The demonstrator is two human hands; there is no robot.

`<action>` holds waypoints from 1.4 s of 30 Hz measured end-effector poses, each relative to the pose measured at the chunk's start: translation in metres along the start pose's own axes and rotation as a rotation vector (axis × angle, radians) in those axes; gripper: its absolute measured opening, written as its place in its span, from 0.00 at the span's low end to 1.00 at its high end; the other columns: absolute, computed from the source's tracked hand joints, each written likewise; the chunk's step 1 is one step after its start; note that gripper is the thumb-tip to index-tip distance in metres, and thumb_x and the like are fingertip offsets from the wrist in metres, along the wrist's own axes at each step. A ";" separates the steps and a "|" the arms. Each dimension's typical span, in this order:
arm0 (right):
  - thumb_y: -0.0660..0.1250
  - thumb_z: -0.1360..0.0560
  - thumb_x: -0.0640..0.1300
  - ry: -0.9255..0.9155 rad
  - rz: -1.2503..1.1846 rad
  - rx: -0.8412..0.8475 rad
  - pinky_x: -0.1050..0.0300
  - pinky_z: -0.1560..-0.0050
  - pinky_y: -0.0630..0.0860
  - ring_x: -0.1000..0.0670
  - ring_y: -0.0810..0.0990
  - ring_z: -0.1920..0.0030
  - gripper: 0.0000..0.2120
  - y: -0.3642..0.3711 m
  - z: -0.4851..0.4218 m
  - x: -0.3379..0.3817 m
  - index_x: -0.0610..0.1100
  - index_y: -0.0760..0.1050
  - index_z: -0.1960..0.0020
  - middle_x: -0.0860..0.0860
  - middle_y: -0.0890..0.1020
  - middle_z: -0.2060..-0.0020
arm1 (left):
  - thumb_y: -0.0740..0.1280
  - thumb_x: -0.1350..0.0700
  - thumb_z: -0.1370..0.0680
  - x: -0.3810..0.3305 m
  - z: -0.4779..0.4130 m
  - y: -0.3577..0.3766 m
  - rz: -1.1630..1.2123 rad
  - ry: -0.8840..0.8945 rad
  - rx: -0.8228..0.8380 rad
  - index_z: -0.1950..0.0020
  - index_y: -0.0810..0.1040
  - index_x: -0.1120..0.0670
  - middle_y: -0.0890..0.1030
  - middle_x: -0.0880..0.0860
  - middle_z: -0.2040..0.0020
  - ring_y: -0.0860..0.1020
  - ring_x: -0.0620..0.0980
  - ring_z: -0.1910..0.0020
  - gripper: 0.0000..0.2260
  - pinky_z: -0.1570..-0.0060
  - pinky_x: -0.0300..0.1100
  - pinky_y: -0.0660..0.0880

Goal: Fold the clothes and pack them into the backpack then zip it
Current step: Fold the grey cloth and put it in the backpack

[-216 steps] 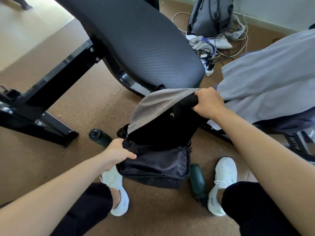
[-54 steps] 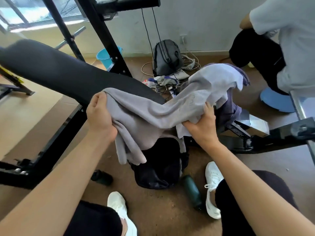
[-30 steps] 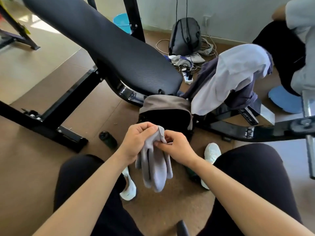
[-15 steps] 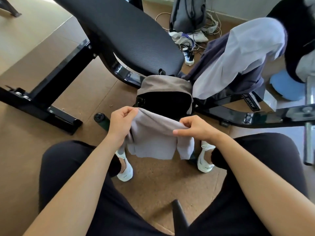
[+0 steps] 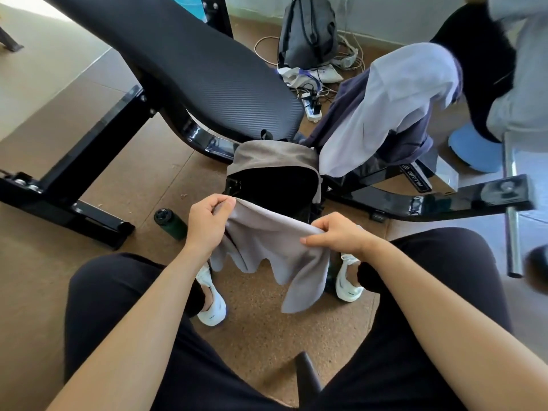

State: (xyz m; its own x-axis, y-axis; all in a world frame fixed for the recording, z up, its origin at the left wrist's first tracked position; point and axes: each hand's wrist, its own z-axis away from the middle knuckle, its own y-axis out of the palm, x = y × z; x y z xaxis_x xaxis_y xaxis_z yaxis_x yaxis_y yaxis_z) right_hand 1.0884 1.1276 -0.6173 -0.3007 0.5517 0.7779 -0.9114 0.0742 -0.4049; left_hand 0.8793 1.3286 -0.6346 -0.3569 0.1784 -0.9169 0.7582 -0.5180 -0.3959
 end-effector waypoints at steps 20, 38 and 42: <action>0.70 0.23 0.51 0.228 0.162 -0.662 0.56 0.69 0.67 0.46 0.76 0.63 0.17 -0.071 -0.018 -0.031 0.45 0.73 0.67 0.48 0.78 0.69 | 0.62 0.47 0.16 0.029 -0.006 -0.017 -0.351 -0.276 -0.210 0.52 0.76 0.55 0.79 0.54 0.54 0.76 0.58 0.52 0.13 0.51 0.51 0.71; 0.65 0.18 0.41 0.162 -0.849 -0.121 0.43 0.38 0.78 0.39 0.80 0.45 0.14 -0.013 -0.061 0.013 0.31 0.75 0.38 0.37 0.81 0.47 | 0.65 0.53 0.16 -0.022 -0.024 0.052 0.526 -0.550 0.238 0.44 0.83 0.56 0.84 0.61 0.45 0.82 0.58 0.46 0.09 0.46 0.53 0.80; 0.64 0.17 0.39 0.057 -0.812 0.081 0.40 0.32 0.74 0.37 0.79 0.36 0.16 0.004 -0.064 0.028 0.39 0.73 0.30 0.36 0.80 0.38 | 0.64 0.52 0.15 -0.022 -0.020 0.073 0.595 -0.546 0.358 0.35 0.78 0.56 0.84 0.59 0.43 0.83 0.56 0.47 0.12 0.47 0.51 0.81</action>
State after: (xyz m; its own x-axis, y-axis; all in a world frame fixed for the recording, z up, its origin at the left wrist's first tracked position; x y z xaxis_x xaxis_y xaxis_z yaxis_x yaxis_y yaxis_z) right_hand 1.0942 1.1960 -0.6280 0.4747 0.3937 0.7872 -0.8571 0.4100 0.3118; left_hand 0.9536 1.3038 -0.6439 -0.2374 -0.5817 -0.7780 0.7177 -0.6447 0.2630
